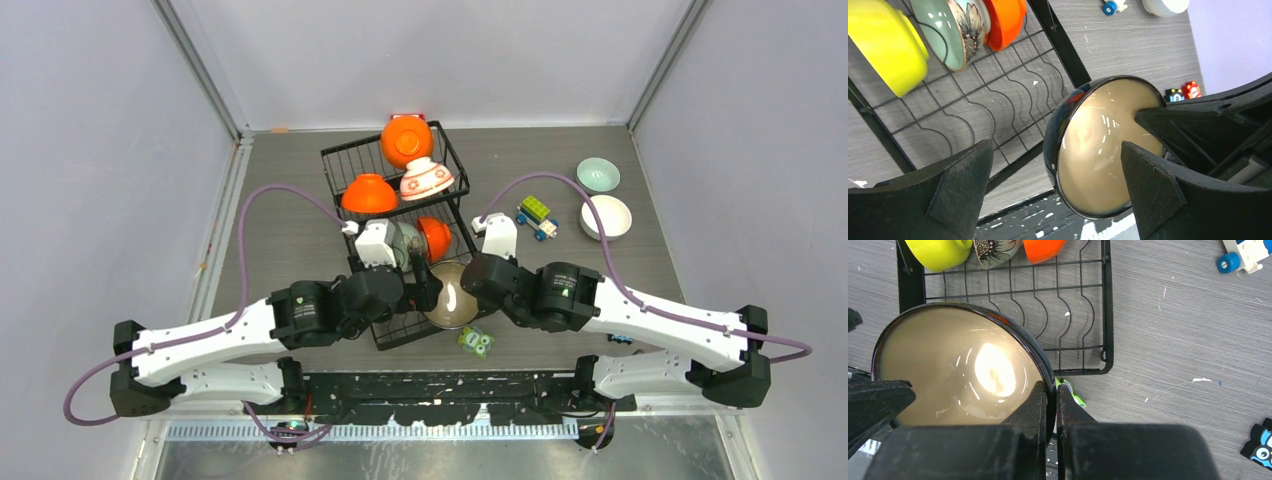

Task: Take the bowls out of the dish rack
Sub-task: Place the bowl at the center of the board.

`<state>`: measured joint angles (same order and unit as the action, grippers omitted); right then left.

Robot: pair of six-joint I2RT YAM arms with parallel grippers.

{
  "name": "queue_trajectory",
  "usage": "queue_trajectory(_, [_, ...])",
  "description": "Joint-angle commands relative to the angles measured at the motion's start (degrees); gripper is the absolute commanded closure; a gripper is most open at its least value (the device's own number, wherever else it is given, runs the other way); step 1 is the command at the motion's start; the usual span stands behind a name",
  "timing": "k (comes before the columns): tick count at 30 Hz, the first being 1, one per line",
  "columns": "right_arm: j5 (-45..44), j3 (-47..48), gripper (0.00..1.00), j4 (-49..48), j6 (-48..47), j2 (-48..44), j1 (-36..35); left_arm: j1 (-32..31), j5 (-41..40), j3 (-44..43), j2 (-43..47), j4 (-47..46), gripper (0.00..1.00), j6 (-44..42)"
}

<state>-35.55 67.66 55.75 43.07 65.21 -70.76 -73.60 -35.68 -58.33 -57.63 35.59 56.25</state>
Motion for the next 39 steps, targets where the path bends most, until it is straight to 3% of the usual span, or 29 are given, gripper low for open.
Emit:
queue_trajectory(1, [-3.16,0.29,0.99,-6.08,3.87,-2.63,-0.14,0.23,-0.19,-1.55,-1.72,0.52,0.03,5.93])
queue_trajectory(6, [-3.55,0.90,0.99,-4.80,5.51,-1.71,-0.15,0.26,-2.81,-6.14,-6.91,8.30,0.21,5.84])
queue_trajectory(12, [-4.39,2.09,0.99,-3.06,7.34,-0.72,-0.10,0.29,-4.95,-8.05,-9.40,12.19,0.64,6.05])
queue_trajectory(16, [-4.29,2.37,0.99,-2.99,7.97,-0.52,-0.15,0.28,-4.90,-8.17,-10.07,12.15,0.75,6.06])
queue_trajectory(19, [-3.97,2.49,0.99,-3.00,8.00,-0.23,-0.17,0.22,-3.87,-8.12,-10.71,11.18,0.98,5.05])
queue_trajectory(22, [-3.22,2.43,0.98,-3.19,7.72,-0.32,-0.16,0.25,-2.69,-7.98,-11.01,10.34,1.00,4.26])
queue_trajectory(27, [-2.52,2.21,0.65,-3.63,5.46,-1.58,-0.10,0.23,-0.78,-7.51,-10.33,9.16,1.00,4.49])
queue_trajectory(30, [-3.13,2.90,0.53,-2.51,4.82,-1.60,-0.08,0.28,-0.34,-7.55,-9.77,9.30,1.00,5.03])
queue_trajectory(34, [-3.10,3.88,0.48,-1.13,3.67,-0.34,-0.02,0.25,-0.27,-7.59,-9.39,9.75,1.00,5.68])
queue_trajectory(39, [-1.27,5.71,0.53,0.33,1.95,3.35,0.31,0.22,0.09,-7.53,-9.20,10.10,1.00,6.14])
